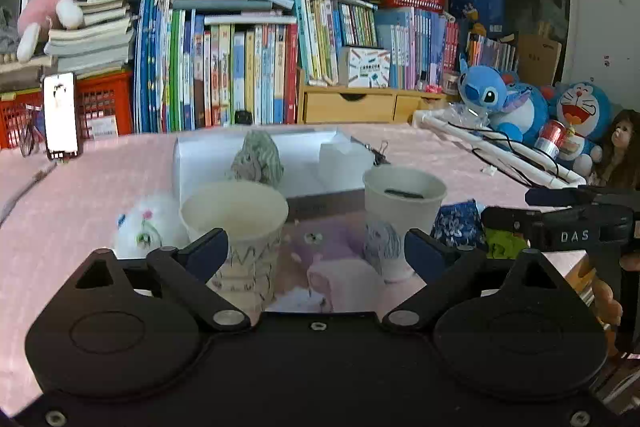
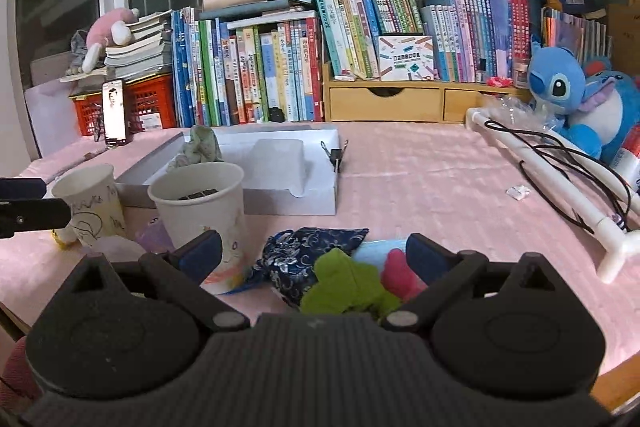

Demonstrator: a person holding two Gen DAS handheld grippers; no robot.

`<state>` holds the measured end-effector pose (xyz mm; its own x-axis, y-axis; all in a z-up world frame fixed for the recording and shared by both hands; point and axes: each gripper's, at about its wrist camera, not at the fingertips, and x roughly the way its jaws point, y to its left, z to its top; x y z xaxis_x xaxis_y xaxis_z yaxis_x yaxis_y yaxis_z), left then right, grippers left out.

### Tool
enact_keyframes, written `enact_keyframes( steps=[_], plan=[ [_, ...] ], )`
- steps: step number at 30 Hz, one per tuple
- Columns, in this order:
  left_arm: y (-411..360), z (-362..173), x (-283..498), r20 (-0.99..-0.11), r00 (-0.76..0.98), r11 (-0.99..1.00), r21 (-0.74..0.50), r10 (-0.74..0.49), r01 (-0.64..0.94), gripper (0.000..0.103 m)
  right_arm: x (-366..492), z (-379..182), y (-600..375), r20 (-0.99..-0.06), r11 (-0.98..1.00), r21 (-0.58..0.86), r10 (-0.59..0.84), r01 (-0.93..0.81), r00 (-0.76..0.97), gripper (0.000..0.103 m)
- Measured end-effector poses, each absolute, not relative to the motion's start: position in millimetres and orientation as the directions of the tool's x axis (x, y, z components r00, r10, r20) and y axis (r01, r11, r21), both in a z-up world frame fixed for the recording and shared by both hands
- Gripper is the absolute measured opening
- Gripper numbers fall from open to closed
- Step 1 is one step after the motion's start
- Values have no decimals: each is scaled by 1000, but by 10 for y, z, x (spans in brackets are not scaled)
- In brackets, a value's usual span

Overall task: Organize soft objects
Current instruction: 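Move both tools back toward the remaining soft items on the table, then grasp the pale blue cloth with the left tool while the right tool grasps the green-and-pink cloth toy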

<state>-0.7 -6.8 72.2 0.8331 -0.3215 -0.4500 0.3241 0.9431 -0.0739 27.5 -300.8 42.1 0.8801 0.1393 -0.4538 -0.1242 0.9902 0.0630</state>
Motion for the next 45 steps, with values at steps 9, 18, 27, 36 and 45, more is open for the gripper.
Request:
enact_keyframes(
  steps=[9, 18, 27, 36, 45],
  plan=[
    [121, 508, 19, -528, 794, 952, -114, -302, 285, 65, 216, 337, -3047, -462, 994, 35, 104, -99, 881, 102],
    [177, 278, 163, -572, 771, 960, -166, -280, 225, 53, 195, 212, -3037, -497, 996, 16, 80, -83, 864, 101],
    [114, 148, 264, -592, 764, 966, -164, -257, 197, 48, 245, 162, -3068, -480, 999, 4, 48, -52, 876, 101],
    [78, 84, 348, -596, 764, 968, -172, -249, 182, 45, 350, 41, -3284, -510, 997, 83, 39, 4, 859, 97],
    [51, 75, 381, -592, 767, 969, -178, -246, 174, 43, 398, -29, -3259, -526, 992, 122, 78, -15, 847, 90]
  ],
)
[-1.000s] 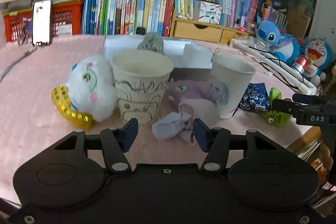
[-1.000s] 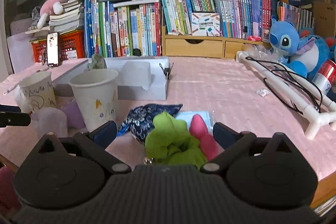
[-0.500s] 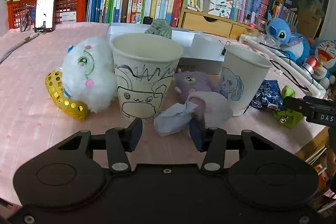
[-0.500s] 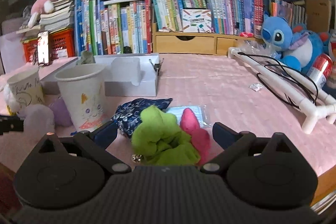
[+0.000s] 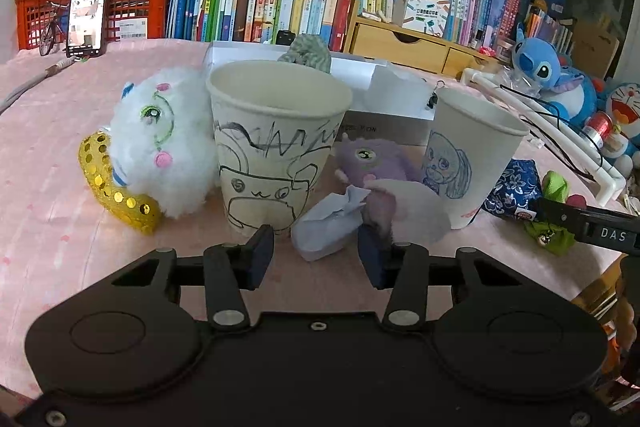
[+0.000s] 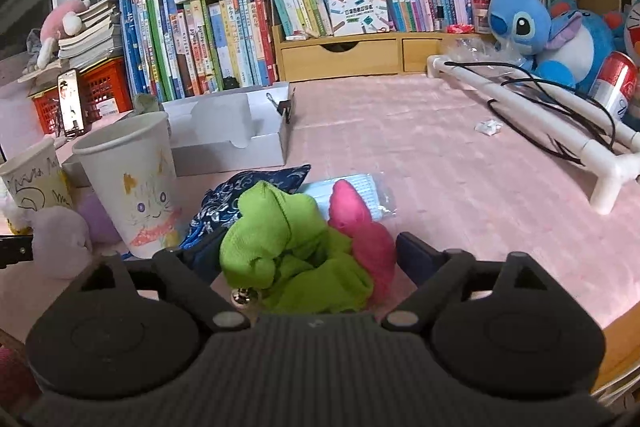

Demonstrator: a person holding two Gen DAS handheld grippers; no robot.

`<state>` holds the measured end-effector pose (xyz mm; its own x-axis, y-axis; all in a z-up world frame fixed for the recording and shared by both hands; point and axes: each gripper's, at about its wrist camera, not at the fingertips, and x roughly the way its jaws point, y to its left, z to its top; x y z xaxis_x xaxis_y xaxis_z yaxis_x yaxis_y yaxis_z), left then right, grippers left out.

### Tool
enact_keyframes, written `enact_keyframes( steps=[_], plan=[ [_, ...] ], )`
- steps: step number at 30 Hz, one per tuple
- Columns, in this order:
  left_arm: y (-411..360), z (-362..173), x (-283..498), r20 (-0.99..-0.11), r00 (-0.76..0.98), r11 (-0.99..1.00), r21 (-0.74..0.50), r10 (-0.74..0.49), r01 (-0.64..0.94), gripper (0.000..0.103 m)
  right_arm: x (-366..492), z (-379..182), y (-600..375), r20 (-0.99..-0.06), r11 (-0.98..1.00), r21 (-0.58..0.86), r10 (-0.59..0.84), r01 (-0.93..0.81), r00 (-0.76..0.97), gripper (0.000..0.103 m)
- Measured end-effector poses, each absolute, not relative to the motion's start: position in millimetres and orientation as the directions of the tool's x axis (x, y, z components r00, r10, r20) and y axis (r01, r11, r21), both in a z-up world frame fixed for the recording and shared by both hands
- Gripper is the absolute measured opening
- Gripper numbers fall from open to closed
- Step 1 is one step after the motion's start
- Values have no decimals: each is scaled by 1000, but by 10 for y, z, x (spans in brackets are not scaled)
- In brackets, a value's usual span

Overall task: Organize soft objects
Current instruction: 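Grasp the pale blue cloth with the left tool while the right tool grasps the green-and-pink cloth toy, then lift and carry both held items over the white tray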

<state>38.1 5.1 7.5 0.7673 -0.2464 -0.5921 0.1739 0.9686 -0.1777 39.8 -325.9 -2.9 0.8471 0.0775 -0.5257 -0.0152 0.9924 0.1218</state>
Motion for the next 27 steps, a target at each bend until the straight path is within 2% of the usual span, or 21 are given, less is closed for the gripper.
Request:
enact_keyframes(
  steps=[3, 17, 23, 27],
  plan=[
    [28, 87, 372, -593, 764, 967, -178, -254, 184, 27, 384, -14, -3233, -523, 993, 114, 79, -22, 849, 83],
    [-45, 319, 101, -558, 784, 961, -123, -272, 246, 26, 272, 197, -3246, -480, 996, 91, 41, 2, 876, 55],
    [-45, 431, 38, -534, 795, 956, -115, -288, 269, 26, 231, 246, -3299, -461, 995, 91, 12, 33, 887, 48],
    [-60, 464, 36, -530, 800, 957, -106, -283, 269, 26, 218, 288, -3353, -445, 994, 96, -3, 51, 896, 47]
  ],
)
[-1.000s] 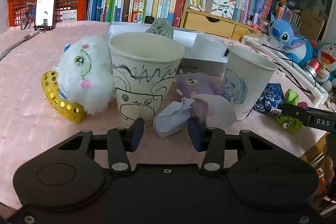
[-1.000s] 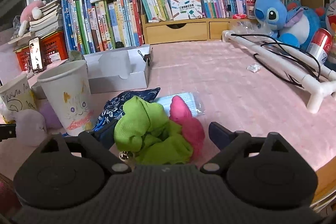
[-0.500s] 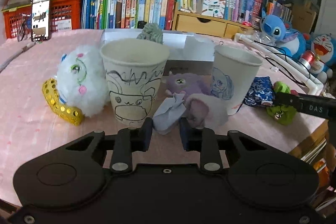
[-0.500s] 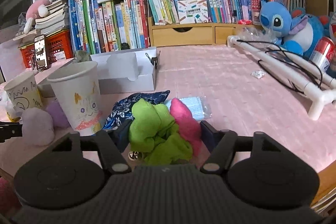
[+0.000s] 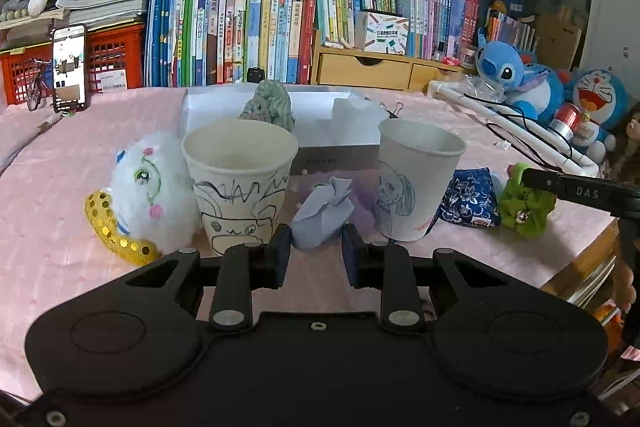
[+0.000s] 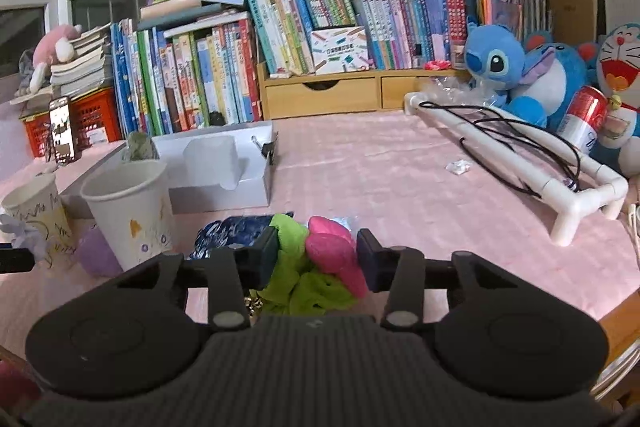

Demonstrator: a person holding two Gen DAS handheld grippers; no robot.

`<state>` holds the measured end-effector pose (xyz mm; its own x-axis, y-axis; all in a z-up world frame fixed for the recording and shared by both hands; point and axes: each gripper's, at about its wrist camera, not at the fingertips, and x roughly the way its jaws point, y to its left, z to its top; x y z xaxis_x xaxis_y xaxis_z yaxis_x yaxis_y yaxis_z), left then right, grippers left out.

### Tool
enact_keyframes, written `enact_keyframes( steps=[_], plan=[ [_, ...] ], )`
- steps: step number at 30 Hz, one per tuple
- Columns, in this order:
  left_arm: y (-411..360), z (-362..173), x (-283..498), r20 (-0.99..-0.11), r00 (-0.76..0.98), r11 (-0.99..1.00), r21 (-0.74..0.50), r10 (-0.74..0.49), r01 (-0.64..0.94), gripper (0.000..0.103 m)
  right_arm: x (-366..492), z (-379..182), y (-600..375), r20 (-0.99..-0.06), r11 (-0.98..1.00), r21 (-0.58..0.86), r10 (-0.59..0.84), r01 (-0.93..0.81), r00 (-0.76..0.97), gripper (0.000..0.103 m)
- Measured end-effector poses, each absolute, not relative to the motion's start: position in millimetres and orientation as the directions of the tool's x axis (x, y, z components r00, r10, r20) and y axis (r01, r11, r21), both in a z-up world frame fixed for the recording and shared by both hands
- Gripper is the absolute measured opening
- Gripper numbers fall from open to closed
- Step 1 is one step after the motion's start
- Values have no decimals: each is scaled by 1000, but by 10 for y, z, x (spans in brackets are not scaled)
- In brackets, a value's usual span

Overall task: Organize soft objects
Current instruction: 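Lift and carry both held items over the white tray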

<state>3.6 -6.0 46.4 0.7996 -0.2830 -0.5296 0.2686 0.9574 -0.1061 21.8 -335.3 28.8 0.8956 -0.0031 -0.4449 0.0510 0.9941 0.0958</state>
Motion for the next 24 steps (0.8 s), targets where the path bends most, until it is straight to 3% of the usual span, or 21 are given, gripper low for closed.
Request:
enact_keyframes(
  steps=[8, 24],
  plan=[
    [-53, 425, 79, -549, 788, 959, -110, -279, 263, 26, 193, 278, -3428, -442, 990, 109, -30, 87, 896, 45],
    [-124, 995, 160, -454, 812, 927, -100, -366, 362, 26, 330, 656, -3433, -328, 990, 139, 21, 27, 945, 43]
  ],
)
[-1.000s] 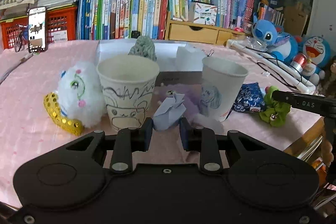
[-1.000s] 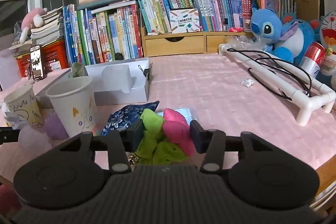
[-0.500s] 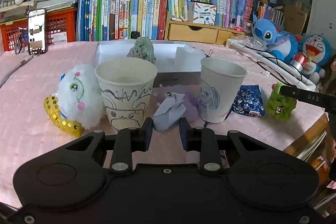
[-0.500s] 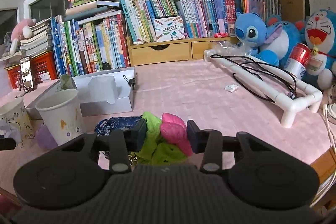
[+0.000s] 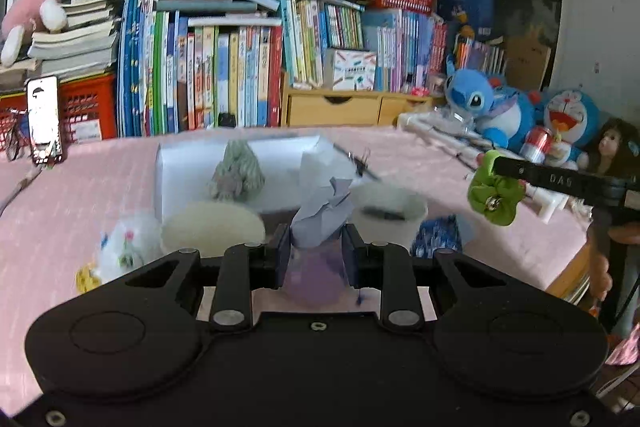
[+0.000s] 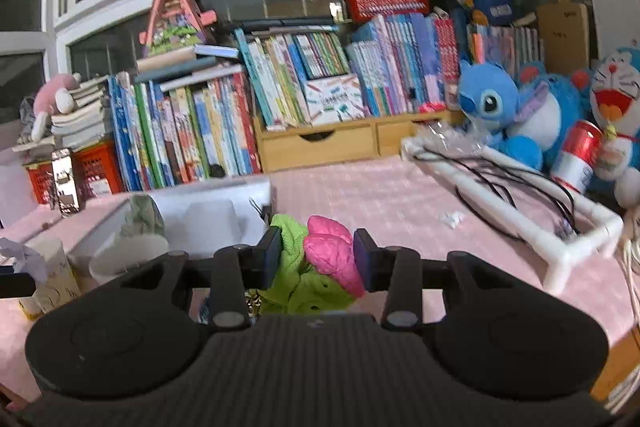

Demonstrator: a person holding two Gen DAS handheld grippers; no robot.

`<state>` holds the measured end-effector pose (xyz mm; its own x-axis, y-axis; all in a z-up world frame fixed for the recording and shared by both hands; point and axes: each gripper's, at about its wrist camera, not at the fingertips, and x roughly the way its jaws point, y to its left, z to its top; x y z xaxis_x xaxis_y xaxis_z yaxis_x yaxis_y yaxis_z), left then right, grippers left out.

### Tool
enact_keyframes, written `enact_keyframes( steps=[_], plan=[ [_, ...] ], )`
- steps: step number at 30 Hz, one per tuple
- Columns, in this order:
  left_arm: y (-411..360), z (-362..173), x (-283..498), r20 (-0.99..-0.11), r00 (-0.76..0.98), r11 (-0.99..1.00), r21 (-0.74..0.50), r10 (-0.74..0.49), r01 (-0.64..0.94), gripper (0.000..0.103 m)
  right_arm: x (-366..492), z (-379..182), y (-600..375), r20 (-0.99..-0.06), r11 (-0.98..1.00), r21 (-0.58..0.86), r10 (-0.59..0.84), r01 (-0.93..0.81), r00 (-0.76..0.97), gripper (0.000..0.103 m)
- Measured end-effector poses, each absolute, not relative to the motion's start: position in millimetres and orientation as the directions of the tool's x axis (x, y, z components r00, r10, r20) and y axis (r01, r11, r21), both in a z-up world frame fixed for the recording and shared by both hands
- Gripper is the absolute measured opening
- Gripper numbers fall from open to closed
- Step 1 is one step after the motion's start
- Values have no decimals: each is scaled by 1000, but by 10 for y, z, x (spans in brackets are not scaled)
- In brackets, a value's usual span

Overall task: Organize soft objects
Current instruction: 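Lift and carry both held items over the white tray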

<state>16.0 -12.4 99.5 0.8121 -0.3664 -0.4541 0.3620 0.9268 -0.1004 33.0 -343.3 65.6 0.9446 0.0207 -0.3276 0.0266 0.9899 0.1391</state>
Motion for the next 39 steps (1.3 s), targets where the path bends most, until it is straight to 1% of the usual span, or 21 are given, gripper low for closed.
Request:
enact_keyframes(
  steps=[6, 12, 17, 25, 30, 34, 39],
  plan=[
    [-9, 1344, 454, -432, 836, 938, -91, -339, 333, 26, 552, 912, -3328, -296, 984, 162, 116, -70, 948, 43],
    [138, 1567, 895, -470, 825, 949, -126, -314, 289, 26, 900, 1119, -3219, -316, 965, 220, 206, -139, 926, 43],
    [259, 1629, 1256, -517, 806, 957, -150, -289, 247, 26, 1212, 1215, -3140, -349, 949, 265, 259, -170, 901, 43],
    [471, 1509, 1857, -622, 730, 957, -228, -283, 177, 26, 1681, 1243, -2977, -411, 918, 344, 337, -198, 847, 43],
    [562, 1389, 2204, -682, 663, 946, -295, -308, 136, 26, 1955, 1214, -2784, -458, 906, 364, 377, -217, 805, 43],
    [601, 1263, 2451, -721, 615, 940, -326, -318, 104, 26, 2140, 1171, -2594, -493, 908, 347, 389, -234, 778, 43],
    [576, 1104, 2682, -757, 562, 934, -347, -334, 89, 26, 2347, 1083, -2315, -541, 918, 248, 397, -310, 741, 43]
  ],
)
